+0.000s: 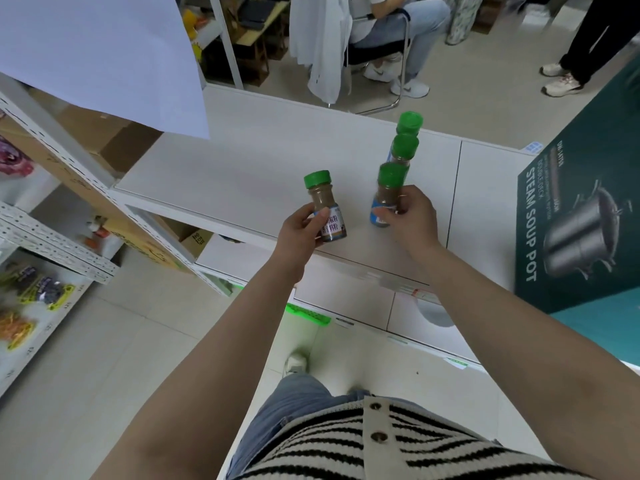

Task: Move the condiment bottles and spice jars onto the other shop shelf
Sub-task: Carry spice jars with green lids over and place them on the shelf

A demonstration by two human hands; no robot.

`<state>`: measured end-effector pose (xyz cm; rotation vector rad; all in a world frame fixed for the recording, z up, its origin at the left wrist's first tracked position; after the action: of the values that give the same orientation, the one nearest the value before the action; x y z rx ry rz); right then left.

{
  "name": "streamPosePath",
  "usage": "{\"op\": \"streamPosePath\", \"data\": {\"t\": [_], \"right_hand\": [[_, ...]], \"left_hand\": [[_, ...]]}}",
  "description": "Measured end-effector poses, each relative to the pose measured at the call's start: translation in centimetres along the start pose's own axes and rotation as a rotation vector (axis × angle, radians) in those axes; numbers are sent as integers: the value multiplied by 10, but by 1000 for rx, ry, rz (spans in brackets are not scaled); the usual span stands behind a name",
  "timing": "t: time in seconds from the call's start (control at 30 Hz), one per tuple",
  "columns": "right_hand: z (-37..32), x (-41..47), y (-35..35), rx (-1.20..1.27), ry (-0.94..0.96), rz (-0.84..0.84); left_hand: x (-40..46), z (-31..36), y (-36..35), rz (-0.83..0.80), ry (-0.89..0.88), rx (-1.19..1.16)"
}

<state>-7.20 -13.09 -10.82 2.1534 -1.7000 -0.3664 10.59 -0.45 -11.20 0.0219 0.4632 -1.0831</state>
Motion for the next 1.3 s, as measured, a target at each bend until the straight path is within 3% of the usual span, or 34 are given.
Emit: {"op": "streamPosePath", "data": {"t": [0.27,0.6,1.3], "right_hand": [[-29,-30,-37,64,69,-191],[-75,-131,-159,292,9,-567],[-189,-425,-484,143,-28,-1089]], "left_hand": [[-43,-6,42,168,-22,-67],[-143,-41,164,456,36,-103],[-413,-111,528,928,58,-324]]}}
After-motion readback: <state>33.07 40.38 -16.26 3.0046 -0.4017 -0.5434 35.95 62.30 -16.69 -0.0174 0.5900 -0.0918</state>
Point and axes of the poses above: each hand's wrist, its own x-axis towards the middle knuckle, its own y-axis out of the back of the hand, z = x × y, the point moved 9 cm from there along x, towards the middle knuckle, and after that the axes turned 5 degrees about y, right-handed, at the moved point
